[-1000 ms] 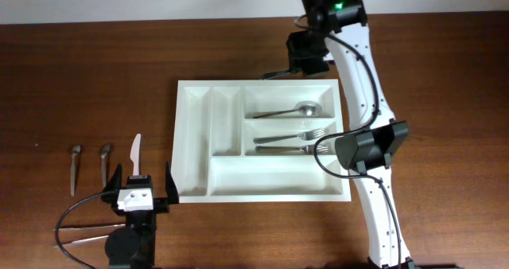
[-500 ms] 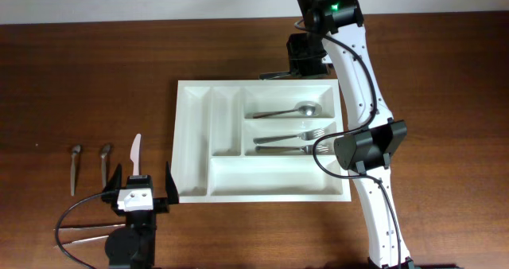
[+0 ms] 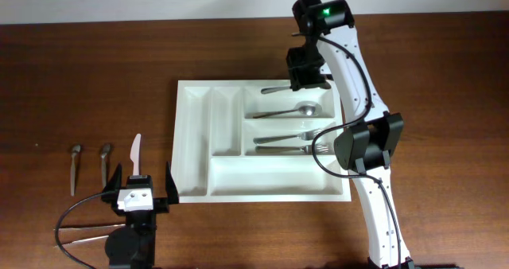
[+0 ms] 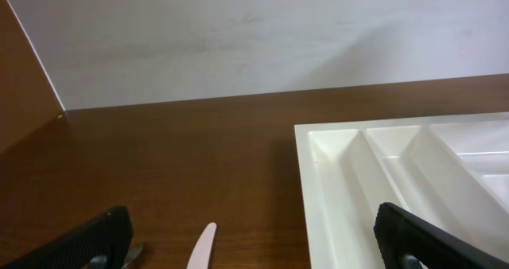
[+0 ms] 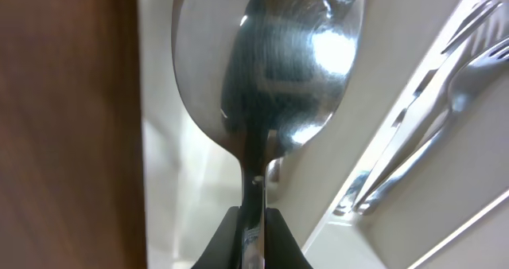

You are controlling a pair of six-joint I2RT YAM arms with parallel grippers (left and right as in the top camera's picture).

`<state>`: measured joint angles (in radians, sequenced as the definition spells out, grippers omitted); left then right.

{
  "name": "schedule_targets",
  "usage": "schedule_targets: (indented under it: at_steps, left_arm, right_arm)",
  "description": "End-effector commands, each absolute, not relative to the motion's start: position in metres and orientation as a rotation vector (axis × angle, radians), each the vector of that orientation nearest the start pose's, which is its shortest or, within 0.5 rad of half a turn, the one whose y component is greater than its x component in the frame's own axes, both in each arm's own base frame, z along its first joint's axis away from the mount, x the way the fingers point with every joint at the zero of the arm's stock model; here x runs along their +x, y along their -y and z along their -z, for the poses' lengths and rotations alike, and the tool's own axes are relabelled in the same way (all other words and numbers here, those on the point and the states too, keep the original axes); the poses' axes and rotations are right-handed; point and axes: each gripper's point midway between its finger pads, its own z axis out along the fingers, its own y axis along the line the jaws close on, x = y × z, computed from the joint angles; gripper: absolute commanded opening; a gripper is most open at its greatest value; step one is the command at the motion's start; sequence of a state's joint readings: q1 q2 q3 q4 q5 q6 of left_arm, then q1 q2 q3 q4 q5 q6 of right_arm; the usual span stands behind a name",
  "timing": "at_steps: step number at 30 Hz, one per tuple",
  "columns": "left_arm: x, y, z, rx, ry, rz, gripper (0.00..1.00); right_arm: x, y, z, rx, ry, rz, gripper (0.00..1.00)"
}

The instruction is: Pack container

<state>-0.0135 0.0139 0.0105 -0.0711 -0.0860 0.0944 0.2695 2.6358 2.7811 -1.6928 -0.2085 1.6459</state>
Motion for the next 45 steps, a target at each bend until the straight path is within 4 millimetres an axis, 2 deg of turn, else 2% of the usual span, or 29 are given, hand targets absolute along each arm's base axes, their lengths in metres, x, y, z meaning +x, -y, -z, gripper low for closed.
schedule_targets:
  at_steps: [1,8,11,14,16,21,25,26,29,33,35,39,40,45]
  left_arm:
    - [0.246,-0.012,-0.158,0.034,-1.645,-0.146,0.99]
    - [0.246,-0.012,-0.158,0.033,-1.645,-0.147,0.99]
    - [0.246,-0.012,-0.158,0.034,-1.645,-0.146,0.99]
    - [0.246,-0.012,-0.158,0.034,-1.645,-0.146,0.99]
    - [0.246,-0.012,-0.158,0.034,-1.645,-0.146,0.99]
    - [0.246,-0.012,-0.158,0.034,-1.645,-0.146,0.99]
    - [0.246,-0.012,-0.158,0.034,-1.645,-0.146,0.99]
    - [0.246,-0.012,-0.158,0.033,-1.645,-0.147,0.99]
    - [0.246,-0.012,-0.158,0.034,-1.645,-0.146,0.99]
    - [0.246,-0.012,-0.158,0.034,-1.645,-0.146,0.99]
    - [0.246,-0.012,-0.158,0.034,-1.645,-0.146,0.99]
    - [0.246,-0.012,-0.158,0.033,-1.645,-0.147,0.99]
    - [0.246,-0.012,-0.158,0.034,-1.645,-0.146,0.99]
    - [0.246,-0.012,-0.158,0.034,-1.645,-0.146,0.99]
  right_arm:
    - [0.455,-0.169,-0.097,2.093,-2.555,-0.208,0.09]
    - [0.451,-0.168,-0.090,2.109,-2.567,-0.168,0.10]
    - [0.451,-0.168,-0.090,2.107,-2.566,-0.168,0.25]
    - [0.452,-0.167,-0.090,2.103,-2.563,-0.164,0.49]
    - [0.453,-0.167,-0.090,2.098,-2.559,-0.168,0.59]
    - [0.459,-0.164,-0.090,2.024,-2.596,-0.202,0.69]
    - [0.485,-0.152,-0.096,1.754,-2.679,-0.334,0.76]
    - [0.492,-0.147,-0.100,1.681,-2.691,-0.365,0.79]
    - [0.516,-0.127,-0.118,1.424,-2.705,-0.452,0.96]
    - [0.537,-0.085,-0.152,1.145,-2.664,-0.490,0.99]
    - [0.538,-0.061,-0.169,1.090,-2.637,-0.485,0.99]
    - [0.524,-0.010,-0.199,1.044,-2.600,-0.458,0.99]
    - [0.524,-0.006,-0.206,0.969,-2.607,-0.492,0.99]
    - [0.517,0.021,-0.236,0.865,-2.561,-0.579,0.99]
